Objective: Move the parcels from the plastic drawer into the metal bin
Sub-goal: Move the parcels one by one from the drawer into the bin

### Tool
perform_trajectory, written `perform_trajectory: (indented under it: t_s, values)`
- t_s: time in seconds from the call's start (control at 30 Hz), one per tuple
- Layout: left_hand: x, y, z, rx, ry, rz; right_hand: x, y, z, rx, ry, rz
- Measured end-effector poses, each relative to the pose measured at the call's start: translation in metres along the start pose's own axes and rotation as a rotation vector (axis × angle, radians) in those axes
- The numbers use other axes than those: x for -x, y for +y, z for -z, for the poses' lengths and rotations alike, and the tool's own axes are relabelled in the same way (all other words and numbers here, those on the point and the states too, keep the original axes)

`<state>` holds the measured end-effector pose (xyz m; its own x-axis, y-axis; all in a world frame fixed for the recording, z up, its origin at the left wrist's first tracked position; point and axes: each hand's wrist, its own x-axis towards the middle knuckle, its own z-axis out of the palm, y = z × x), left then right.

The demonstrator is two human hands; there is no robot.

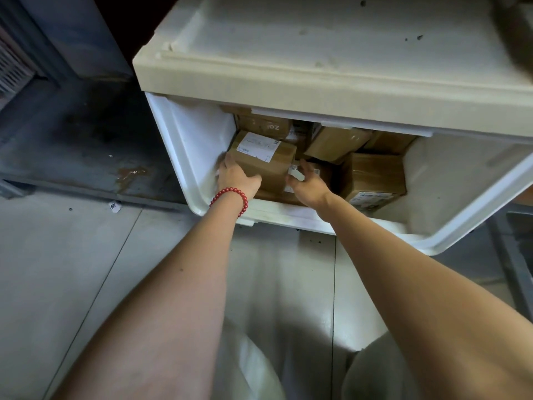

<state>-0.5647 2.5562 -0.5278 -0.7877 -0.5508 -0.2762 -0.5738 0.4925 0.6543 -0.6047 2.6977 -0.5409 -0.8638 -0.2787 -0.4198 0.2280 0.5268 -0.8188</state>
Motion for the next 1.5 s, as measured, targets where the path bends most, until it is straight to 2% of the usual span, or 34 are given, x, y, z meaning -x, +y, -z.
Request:
perform_trajectory:
  t_s: [0.2, 0.3, 0.63, 0.87, 1.03, 1.2, 1.3, 1.5]
  values:
    - [-0.002, -0.003, 0.002, 0.013, -0.028, 0.007, -0.004, -0.001, -0.001, -0.041, 0.056, 0.013]
    - [0.002, 0.0, 0.002, 0.117, -0.04, 0.018, -0.008, 0.003, 0.001, -0.086, 0.087, -0.04]
    - [0.042, 0.017, 0.007, 0.154, -0.075, -0.062, 0.027, -0.008, 0.023, -0.25, 0.197, -0.038]
    - [0.091, 0.011, 0.044, 0.157, -0.065, -0.088, 0.092, -0.017, 0.028, -0.092, 0.089, -0.001]
    - [0.133, 0.003, 0.07, 0.165, -0.006, -0.129, 0.145, -0.023, 0.033, 0.013, -0.023, 0.1]
    - [0.173, 0.0, 0.093, 0.337, 0.158, -0.18, 0.193, -0.022, 0.037, -0.055, 0.048, 0.23]
    - [0.186, -0.006, 0.1, 0.337, 0.165, -0.189, 0.213, -0.022, 0.039, -0.131, 0.049, 0.302]
    - [0.203, -0.014, 0.105, 0.327, 0.142, -0.223, 0.227, -0.019, 0.044, -0.222, -0.011, 0.27]
